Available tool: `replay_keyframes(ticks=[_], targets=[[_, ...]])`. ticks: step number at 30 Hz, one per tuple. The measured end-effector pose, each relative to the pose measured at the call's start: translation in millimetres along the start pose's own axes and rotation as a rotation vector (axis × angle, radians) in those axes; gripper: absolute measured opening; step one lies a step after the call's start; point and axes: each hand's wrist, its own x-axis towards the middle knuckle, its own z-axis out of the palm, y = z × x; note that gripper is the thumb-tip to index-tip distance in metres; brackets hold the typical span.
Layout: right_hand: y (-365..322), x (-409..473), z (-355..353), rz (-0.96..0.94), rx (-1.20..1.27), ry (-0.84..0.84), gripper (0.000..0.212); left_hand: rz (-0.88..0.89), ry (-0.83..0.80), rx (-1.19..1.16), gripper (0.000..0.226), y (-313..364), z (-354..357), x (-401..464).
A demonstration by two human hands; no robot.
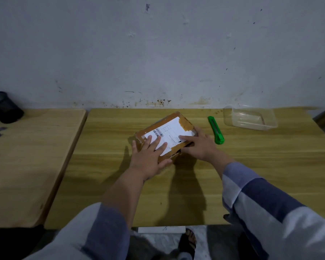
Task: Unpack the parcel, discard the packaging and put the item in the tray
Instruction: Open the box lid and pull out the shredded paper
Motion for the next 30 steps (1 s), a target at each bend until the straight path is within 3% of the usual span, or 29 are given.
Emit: replay_keyframes(ticks=[5,12,17,25,30], targets=[[-11,-14,9,0.102,0.018,0.113,0.057,-0.024,0.012,0.032,0.068,-12,-7,3],[-33,-25,30,0.221,-0.085,0.211,0.053,-0.154,0.001,-0.255,0.099,-27,-9,-1],[-49,-23,45,0.013,-0.169,0.31,0.027,-0.161,-0.001,-0.364,0.098,-43,3,-6],[-36,-31,41,-0.169,-0.151,0.394,0.026,-0.114,0.061,-0.367,0.094,-46,3,-7],[-34,-31,33,-0.247,-0.135,0.545,0.022,-0.118,0.239,-0.611,0.07,-39,-9,-13]])
